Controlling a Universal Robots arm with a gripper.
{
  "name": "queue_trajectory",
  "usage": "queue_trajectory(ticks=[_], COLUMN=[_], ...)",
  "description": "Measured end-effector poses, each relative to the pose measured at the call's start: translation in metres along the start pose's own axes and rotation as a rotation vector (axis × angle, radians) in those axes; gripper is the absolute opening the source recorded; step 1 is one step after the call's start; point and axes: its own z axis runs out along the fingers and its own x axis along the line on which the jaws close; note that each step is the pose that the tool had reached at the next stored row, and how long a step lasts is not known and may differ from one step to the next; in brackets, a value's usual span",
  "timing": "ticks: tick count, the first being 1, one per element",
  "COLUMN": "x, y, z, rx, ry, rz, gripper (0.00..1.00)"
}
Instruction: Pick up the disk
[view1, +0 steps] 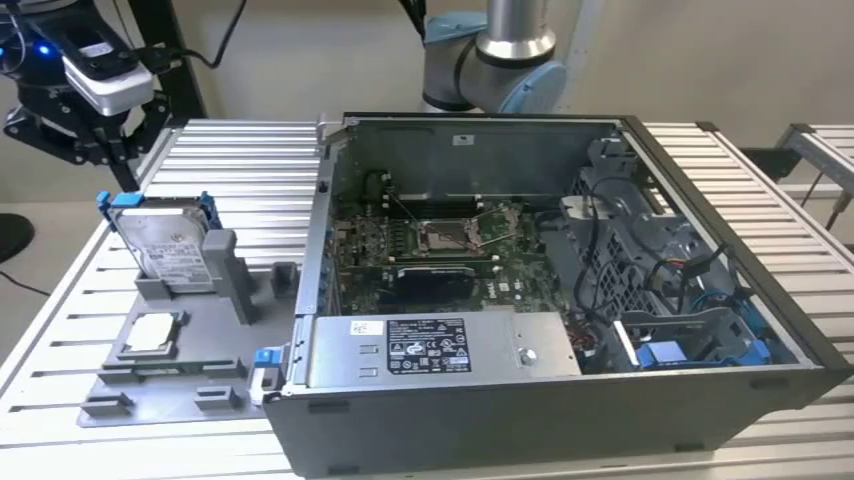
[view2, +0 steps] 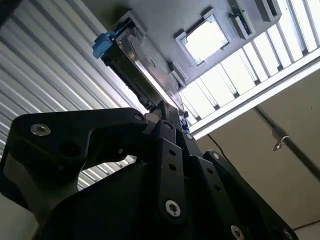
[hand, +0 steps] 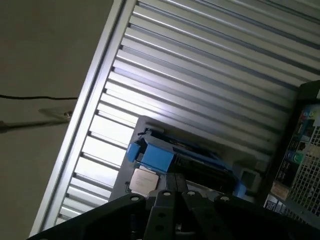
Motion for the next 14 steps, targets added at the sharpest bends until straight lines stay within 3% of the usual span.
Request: queue_trajectory(ticks=[10, 14], x=[0.0026, 0.0029], y=[0.0010, 0.0011], z=[0.0000, 0.0000], rx=[0.0001, 0.0001], ry=[0.0049, 0.0077], rz=[-0.128, -0.199], gripper=[0.00, 0.00])
